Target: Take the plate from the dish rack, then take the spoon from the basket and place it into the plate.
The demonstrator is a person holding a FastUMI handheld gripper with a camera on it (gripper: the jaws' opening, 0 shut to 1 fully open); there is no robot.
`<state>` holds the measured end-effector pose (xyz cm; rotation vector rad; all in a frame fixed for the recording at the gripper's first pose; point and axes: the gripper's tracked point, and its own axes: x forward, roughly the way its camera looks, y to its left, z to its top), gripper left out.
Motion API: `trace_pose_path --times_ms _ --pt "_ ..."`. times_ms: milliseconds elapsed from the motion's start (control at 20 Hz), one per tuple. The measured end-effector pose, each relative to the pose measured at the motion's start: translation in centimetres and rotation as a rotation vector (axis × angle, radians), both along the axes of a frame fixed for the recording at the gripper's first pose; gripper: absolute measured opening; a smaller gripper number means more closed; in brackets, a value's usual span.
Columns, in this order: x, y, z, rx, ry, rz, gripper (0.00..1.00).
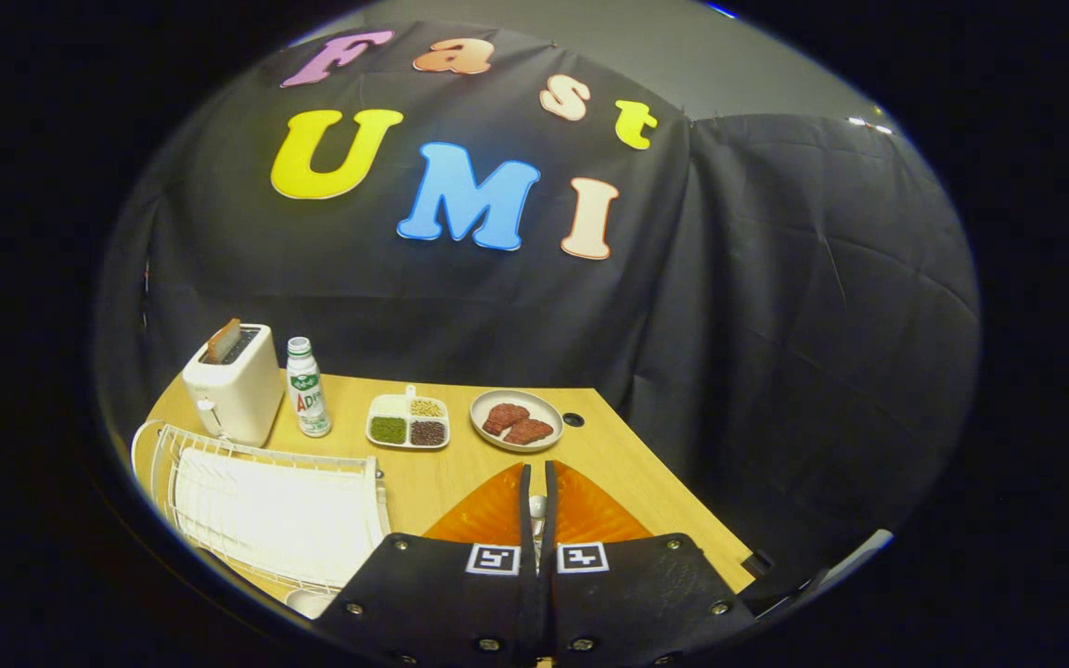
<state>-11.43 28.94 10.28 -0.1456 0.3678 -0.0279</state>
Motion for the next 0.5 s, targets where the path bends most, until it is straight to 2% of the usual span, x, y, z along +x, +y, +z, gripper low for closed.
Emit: trace_pose_path --times_ms 250,500 --pt "-3.5 7.4 3.2 0.030 -0.061 0.171 0.00" --pt "-8.5 14.0 3.9 0.096 -0.061 0.327 0.00"
